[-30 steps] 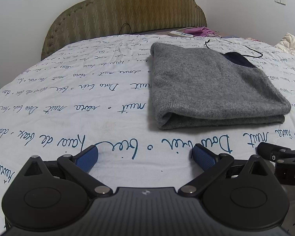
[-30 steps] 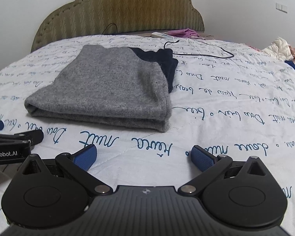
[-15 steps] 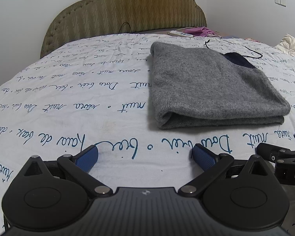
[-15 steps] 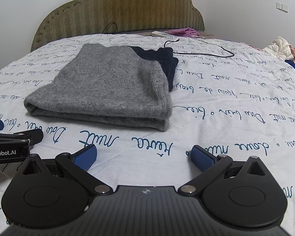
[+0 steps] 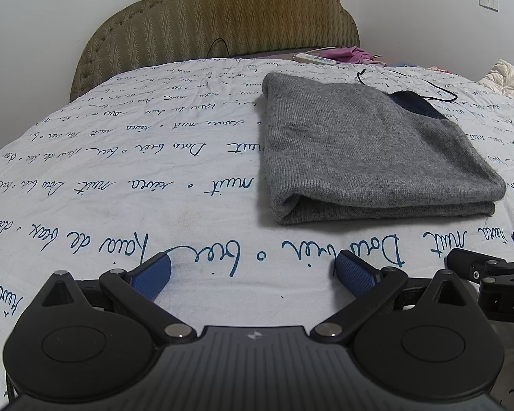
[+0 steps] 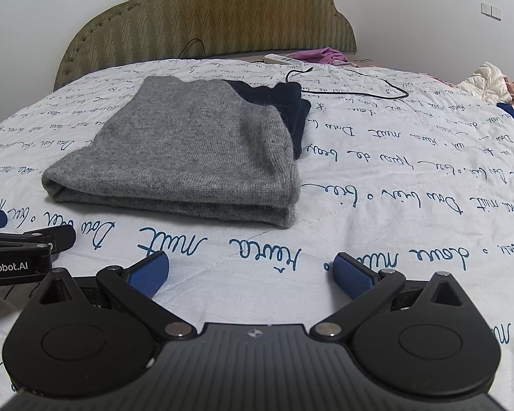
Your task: Fold small clothes
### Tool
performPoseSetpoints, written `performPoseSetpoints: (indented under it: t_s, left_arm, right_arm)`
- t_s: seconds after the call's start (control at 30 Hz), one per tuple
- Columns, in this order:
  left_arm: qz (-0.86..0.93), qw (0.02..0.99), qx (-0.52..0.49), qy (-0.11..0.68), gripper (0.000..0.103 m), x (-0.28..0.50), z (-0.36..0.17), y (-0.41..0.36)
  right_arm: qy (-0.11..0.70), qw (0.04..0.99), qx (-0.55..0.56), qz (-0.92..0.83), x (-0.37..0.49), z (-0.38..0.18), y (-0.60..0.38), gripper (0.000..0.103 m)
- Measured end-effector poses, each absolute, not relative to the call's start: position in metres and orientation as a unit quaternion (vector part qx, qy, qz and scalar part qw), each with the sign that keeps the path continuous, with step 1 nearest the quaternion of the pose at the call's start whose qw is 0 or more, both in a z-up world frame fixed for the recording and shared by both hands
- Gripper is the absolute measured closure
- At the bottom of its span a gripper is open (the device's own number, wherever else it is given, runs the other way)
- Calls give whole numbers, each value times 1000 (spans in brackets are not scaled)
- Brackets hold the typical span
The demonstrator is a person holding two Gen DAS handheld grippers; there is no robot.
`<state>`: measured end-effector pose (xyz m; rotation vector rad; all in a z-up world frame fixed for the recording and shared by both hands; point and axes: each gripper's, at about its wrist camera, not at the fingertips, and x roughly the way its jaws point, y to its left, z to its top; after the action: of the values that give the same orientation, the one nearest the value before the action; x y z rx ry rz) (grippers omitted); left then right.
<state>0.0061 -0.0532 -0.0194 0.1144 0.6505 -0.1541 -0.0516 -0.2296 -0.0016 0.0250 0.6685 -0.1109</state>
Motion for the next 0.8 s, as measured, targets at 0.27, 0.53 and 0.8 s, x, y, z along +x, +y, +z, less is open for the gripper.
performPoseSetpoints:
  t_s: [0.27, 0.53, 0.8]
  left_arm:
    - [-76, 943, 56, 319, 0, 6, -19, -53]
    - [-75, 943, 57, 318, 0, 6, -20, -53]
    - [-75, 943, 51, 321, 0, 6, -18, -52]
  right_arm:
    - [328, 943, 12, -54, -51, -2, -230, 0]
    - [328, 943, 12, -54, -52, -2, -229, 0]
    - [330, 943, 13, -52, -51, -1, -230, 0]
